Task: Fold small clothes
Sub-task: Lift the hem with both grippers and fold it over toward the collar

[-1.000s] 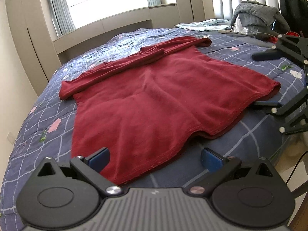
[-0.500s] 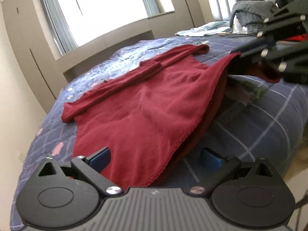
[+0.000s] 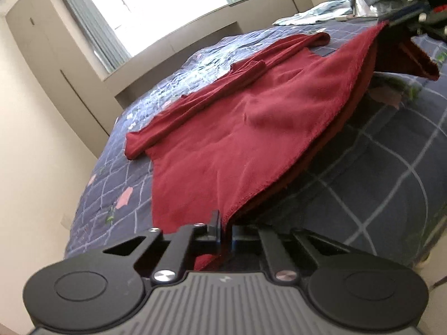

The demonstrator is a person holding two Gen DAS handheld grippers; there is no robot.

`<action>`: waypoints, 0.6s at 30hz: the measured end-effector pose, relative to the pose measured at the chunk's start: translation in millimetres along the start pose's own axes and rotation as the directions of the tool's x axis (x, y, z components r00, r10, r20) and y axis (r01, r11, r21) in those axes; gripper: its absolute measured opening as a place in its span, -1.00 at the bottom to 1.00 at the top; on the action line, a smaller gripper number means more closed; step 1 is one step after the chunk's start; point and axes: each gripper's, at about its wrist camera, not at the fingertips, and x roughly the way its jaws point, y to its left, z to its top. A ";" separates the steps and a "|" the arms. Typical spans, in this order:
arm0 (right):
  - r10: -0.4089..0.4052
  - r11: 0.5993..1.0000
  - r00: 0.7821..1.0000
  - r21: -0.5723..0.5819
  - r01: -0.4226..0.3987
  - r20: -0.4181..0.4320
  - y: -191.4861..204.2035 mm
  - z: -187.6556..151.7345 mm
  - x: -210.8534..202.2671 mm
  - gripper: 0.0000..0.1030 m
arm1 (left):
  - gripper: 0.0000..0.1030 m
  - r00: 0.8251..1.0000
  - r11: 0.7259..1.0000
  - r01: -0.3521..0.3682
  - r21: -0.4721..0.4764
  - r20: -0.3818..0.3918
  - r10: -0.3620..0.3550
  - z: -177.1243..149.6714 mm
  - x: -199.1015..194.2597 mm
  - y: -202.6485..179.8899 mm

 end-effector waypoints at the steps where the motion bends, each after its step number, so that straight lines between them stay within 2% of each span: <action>1: 0.006 1.000 1.000 -0.022 -0.006 -0.011 3.8 -3.5 1.2 -0.90 | -0.90 1.000 1.000 -0.009 0.024 0.013 0.009 -0.6 -3.4 -0.4; 5: 0.013 0.994 0.998 -0.105 -0.019 -0.060 17.9 -13.6 8.0 -0.93 | -0.92 0.998 0.996 -0.025 0.081 0.057 0.020 2.4 -16.2 1.8; 9: 0.011 0.988 0.998 -0.153 -0.021 -0.065 20.9 -13.1 -3.1 -0.94 | -0.93 0.994 0.991 -0.018 0.135 0.108 0.004 5.3 -31.9 9.1; 14: 0.037 0.979 0.996 -0.194 -0.054 -0.087 17.9 -9.1 -29.6 -0.94 | -0.93 0.986 0.976 0.025 0.218 0.154 -0.059 1.7 -73.0 9.0; 18: 0.086 0.966 0.987 -0.233 -0.116 -0.133 18.8 -9.6 -66.3 -0.95 | -0.93 0.980 0.952 0.085 0.295 0.145 -0.133 -7.4 -112.3 0.2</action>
